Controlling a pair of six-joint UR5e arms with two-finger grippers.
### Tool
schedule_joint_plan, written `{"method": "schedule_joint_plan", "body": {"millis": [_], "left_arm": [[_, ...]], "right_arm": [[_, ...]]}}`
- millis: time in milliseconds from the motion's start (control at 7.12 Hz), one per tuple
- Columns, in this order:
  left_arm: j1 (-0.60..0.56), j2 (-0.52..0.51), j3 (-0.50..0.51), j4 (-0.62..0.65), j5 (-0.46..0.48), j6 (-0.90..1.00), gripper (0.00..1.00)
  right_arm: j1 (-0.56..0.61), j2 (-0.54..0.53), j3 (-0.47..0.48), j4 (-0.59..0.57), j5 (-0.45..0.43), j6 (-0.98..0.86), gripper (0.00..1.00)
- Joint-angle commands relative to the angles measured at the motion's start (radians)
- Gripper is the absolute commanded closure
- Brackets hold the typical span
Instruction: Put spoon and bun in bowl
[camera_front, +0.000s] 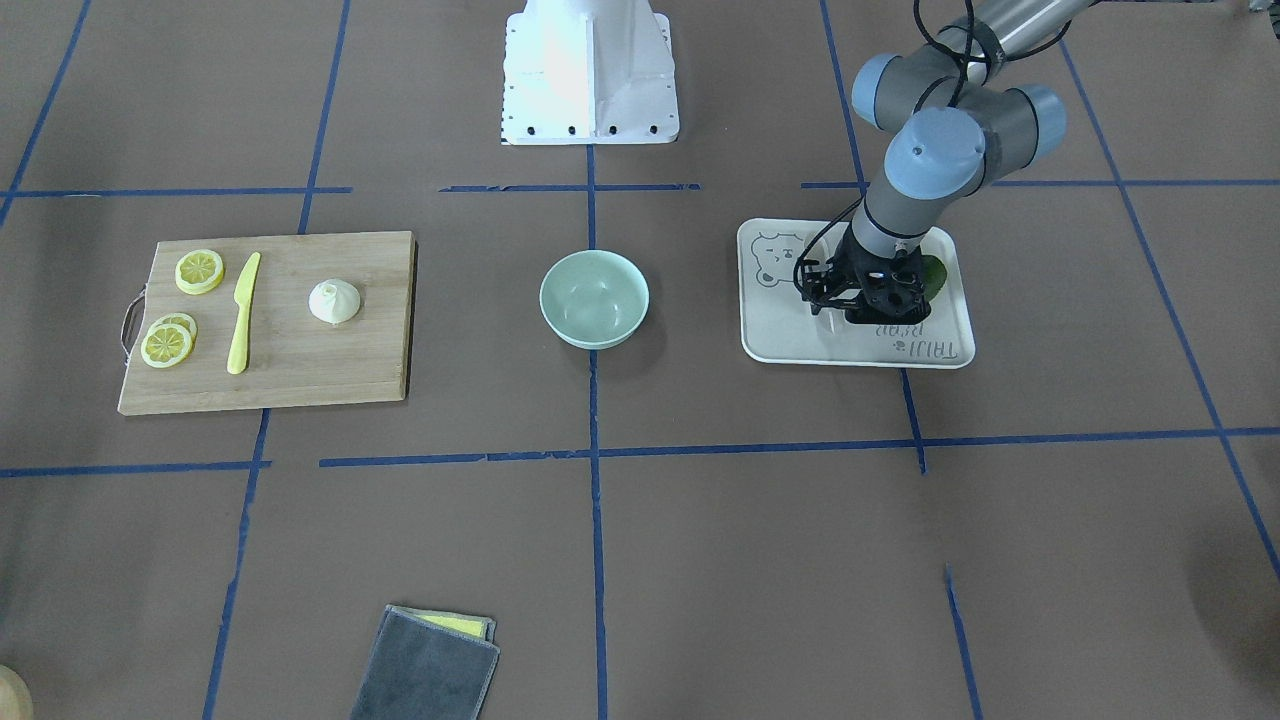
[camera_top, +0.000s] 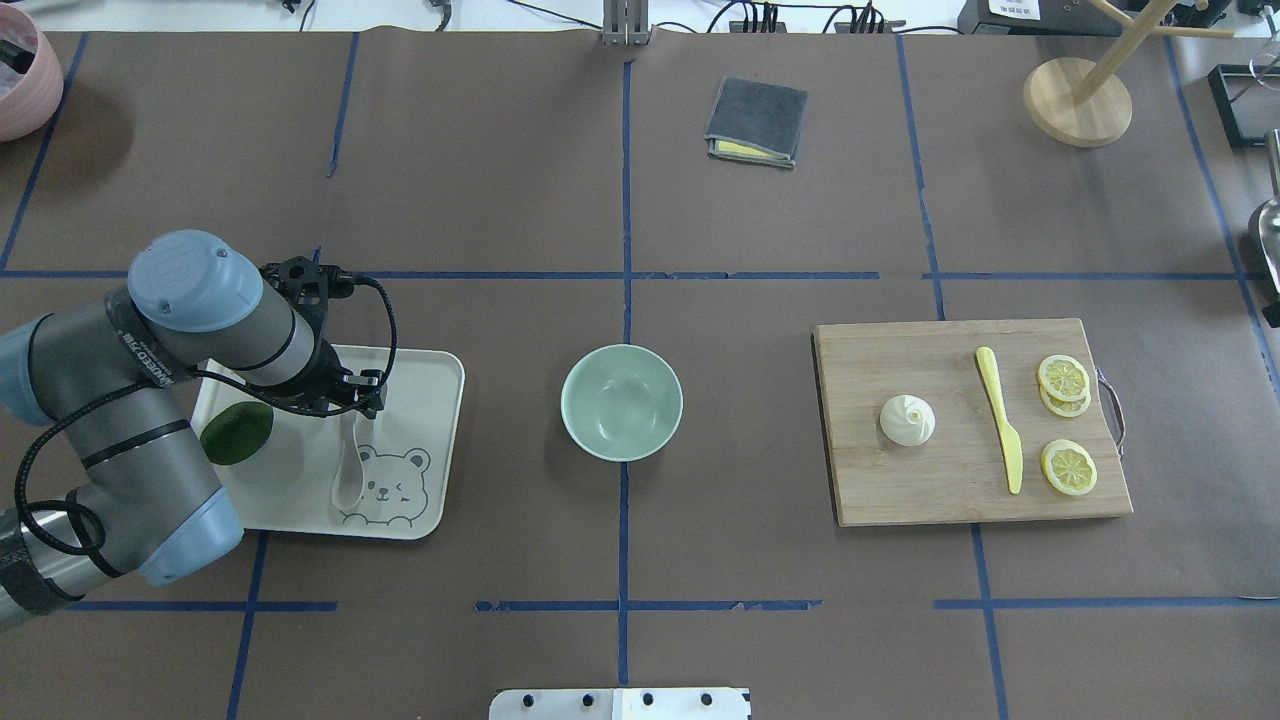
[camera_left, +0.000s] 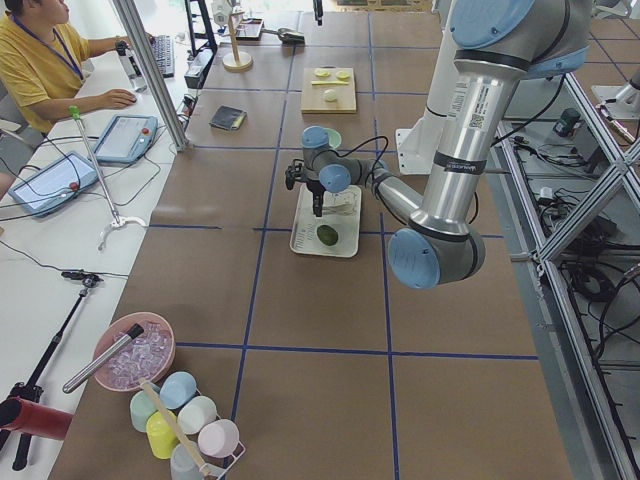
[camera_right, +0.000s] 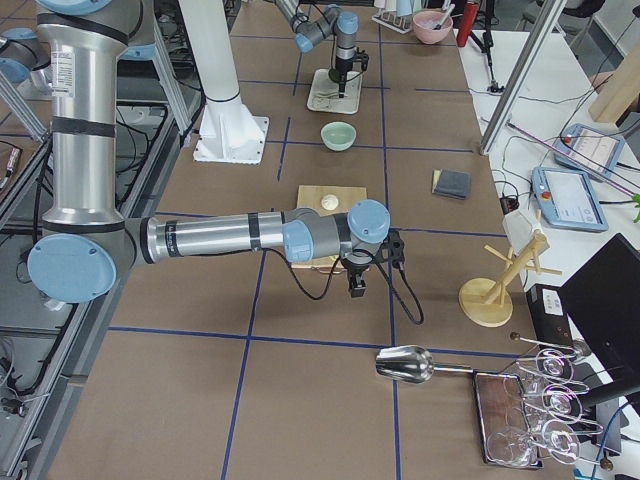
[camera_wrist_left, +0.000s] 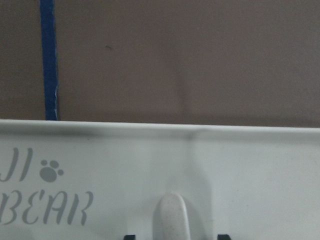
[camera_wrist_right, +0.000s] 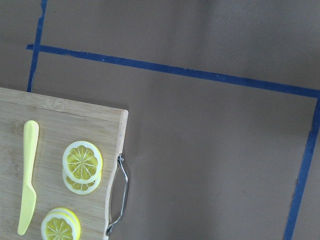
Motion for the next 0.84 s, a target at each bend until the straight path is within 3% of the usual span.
{"method": "schedule_joint_plan", "body": {"millis": [0, 140, 421, 702], "left_arm": [[0.002, 0.002, 0.0, -0.001, 0.0, 0.0, 0.55], [0.002, 0.003, -0.002, 0.001, 0.0, 0.002, 0.59], [0.003, 0.005, -0.01, 0.01, -0.035, 0.002, 1.0], [0.002, 0.006, -0.037, 0.018, -0.112, -0.03, 1.0]], "right_arm": [[0.0, 0.001, 0.0, 0.0, 0.0, 0.0, 0.0], [0.0, 0.001, 0.0, 0.0, 0.0, 0.0, 0.0], [0.0, -0.001, 0.0, 0.0, 0.0, 0.002, 0.0], [0.0, 0.001, 0.002, 0.002, 0.002, 0.002, 0.0]]}}
